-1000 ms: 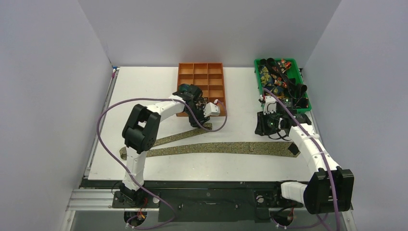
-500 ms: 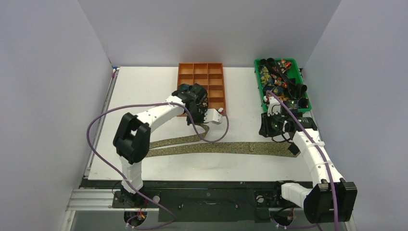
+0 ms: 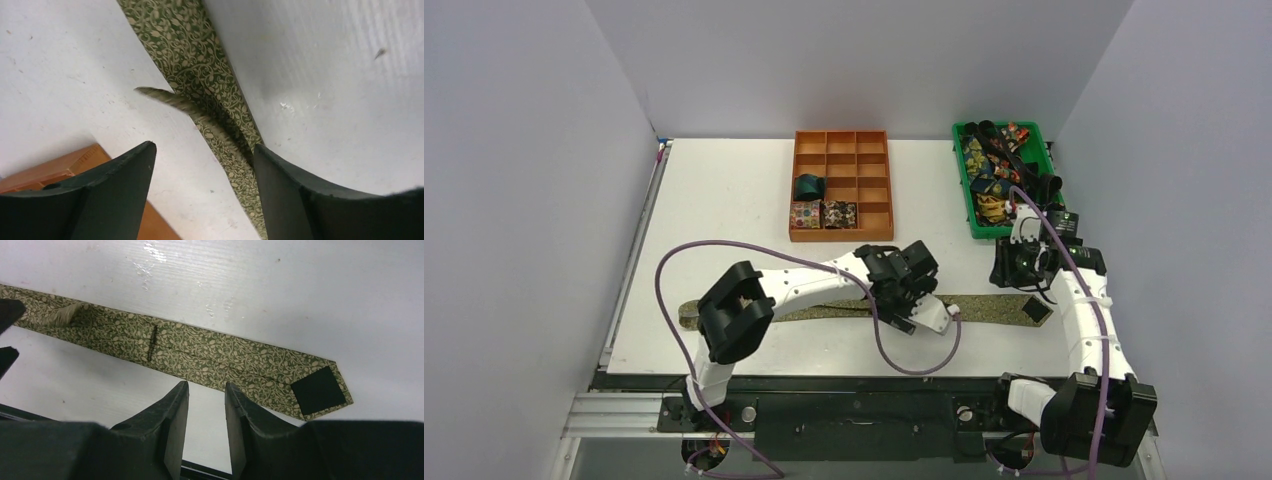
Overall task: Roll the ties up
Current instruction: Flatten out the tie at the center of the board.
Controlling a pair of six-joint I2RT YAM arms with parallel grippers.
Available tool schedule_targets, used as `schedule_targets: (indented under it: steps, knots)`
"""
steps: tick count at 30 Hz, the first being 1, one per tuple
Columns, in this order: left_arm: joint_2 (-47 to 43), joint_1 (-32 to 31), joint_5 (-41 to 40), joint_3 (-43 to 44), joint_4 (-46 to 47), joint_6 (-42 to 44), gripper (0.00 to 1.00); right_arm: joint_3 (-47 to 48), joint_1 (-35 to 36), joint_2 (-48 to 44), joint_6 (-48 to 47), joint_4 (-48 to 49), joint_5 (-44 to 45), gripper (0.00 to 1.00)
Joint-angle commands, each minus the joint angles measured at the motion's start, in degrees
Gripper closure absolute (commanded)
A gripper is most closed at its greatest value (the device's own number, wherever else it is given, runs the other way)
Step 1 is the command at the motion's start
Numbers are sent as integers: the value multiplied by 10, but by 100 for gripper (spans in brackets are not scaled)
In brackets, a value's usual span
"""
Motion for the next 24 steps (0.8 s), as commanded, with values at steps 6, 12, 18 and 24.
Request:
schedule_targets:
  steps: [6,12,18,24]
  knots:
    - [-147,128,224,-53,140,-235,9,26,-31,14,-66,-35,-11,70]
    - [-85,169,289,-27,55,-286,40,35,-31,35,-73,-50,-8,70]
    - [-35,139,272,-33,74,-290,54,73,-32,109,-122,-119,51,74]
    - [13,105,222,-24,94,-268,55,87,-43,174,-160,-179,89,77]
